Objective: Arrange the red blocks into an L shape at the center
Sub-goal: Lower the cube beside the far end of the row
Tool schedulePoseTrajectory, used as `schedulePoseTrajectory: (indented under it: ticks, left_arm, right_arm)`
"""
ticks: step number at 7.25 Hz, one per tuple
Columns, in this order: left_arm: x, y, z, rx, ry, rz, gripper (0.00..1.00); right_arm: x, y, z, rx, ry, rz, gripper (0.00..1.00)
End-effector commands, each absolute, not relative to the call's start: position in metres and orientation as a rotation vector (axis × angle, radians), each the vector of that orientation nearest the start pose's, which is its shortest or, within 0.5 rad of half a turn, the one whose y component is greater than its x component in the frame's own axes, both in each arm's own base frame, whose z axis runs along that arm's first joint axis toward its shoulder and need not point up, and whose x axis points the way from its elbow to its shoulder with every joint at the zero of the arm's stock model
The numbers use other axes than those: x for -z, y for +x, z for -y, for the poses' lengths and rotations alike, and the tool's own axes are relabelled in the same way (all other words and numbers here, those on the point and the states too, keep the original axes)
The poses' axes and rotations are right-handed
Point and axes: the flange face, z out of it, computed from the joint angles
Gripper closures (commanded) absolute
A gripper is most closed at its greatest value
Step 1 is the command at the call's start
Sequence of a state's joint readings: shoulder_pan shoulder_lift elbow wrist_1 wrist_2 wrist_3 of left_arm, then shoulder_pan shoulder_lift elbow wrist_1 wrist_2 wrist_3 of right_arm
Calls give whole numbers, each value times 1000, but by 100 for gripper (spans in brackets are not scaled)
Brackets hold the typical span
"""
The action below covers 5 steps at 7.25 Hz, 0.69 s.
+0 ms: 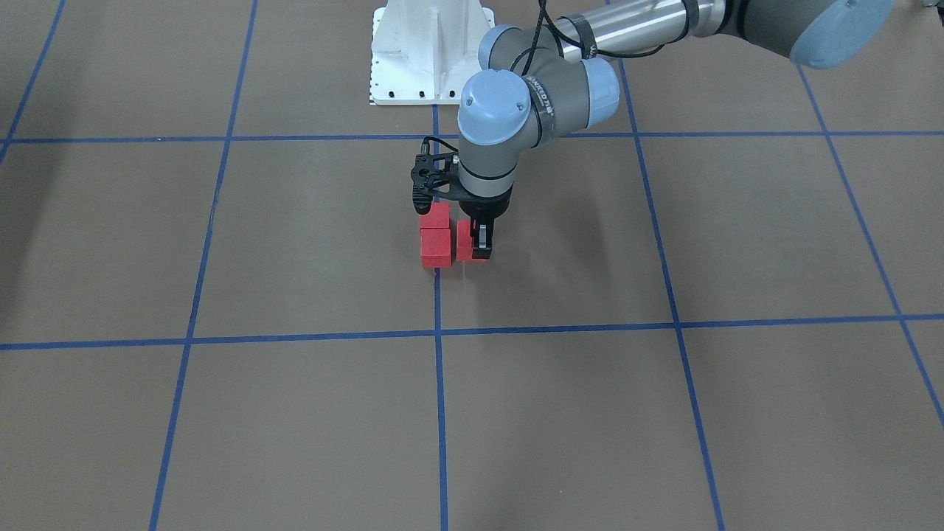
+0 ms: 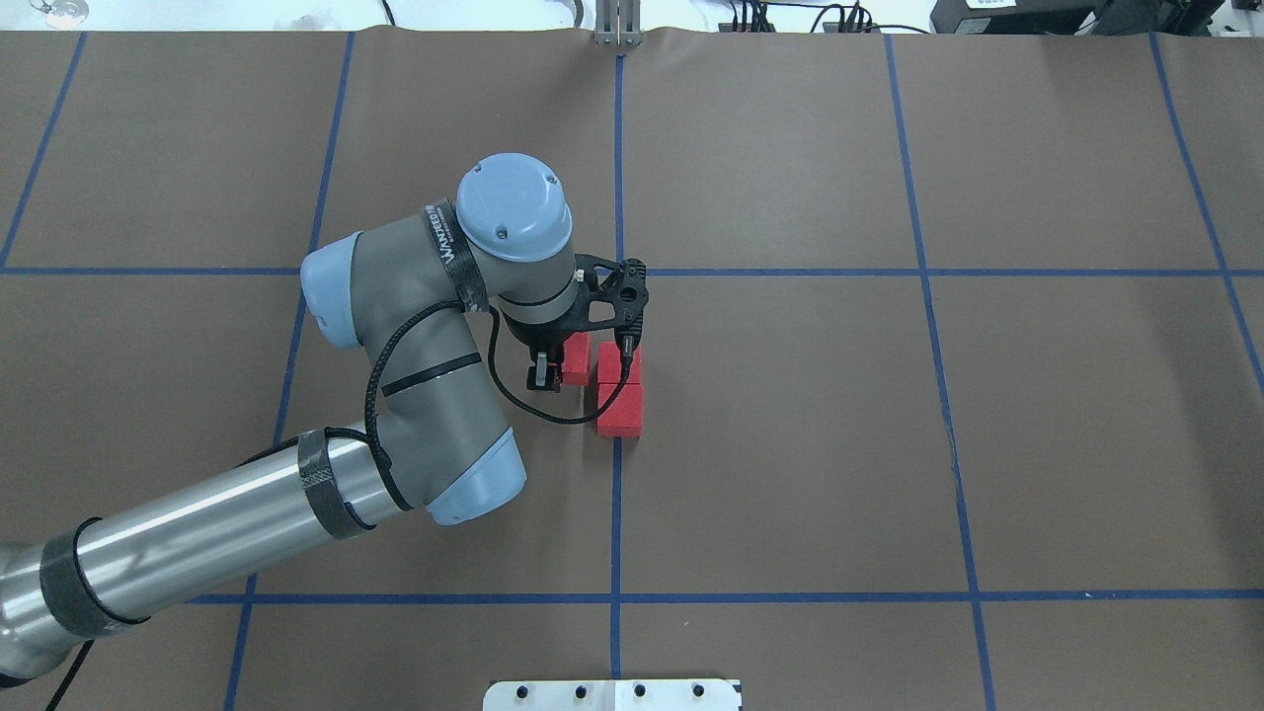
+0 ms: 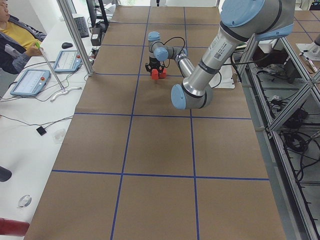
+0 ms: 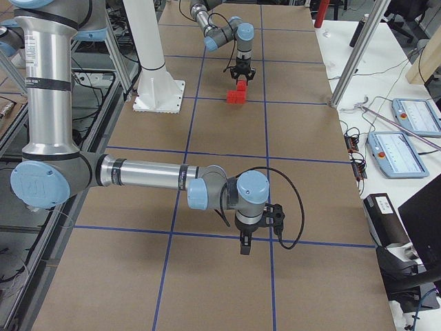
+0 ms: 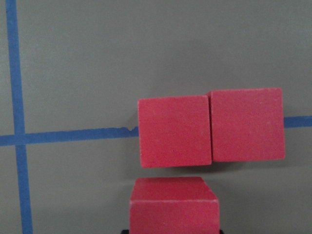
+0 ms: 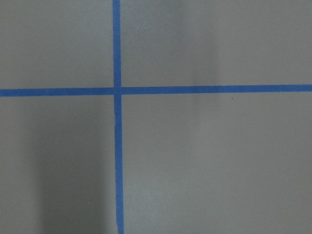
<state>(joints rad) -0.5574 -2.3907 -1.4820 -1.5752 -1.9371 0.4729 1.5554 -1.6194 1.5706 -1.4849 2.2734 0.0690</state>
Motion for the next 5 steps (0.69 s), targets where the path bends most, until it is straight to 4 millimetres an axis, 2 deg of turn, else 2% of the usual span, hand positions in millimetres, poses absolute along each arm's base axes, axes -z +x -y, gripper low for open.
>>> schedulePoseTrajectory:
  ticks: [1, 5]
  left_arm:
    - [-199, 583, 474, -1495, 642, -602, 100]
    - [-200, 588, 474, -1488, 636, -606, 97]
  right_arm:
    - [-678, 62, 474, -38, 7, 703, 1]
    - [-679, 62, 475, -39, 6, 703, 1]
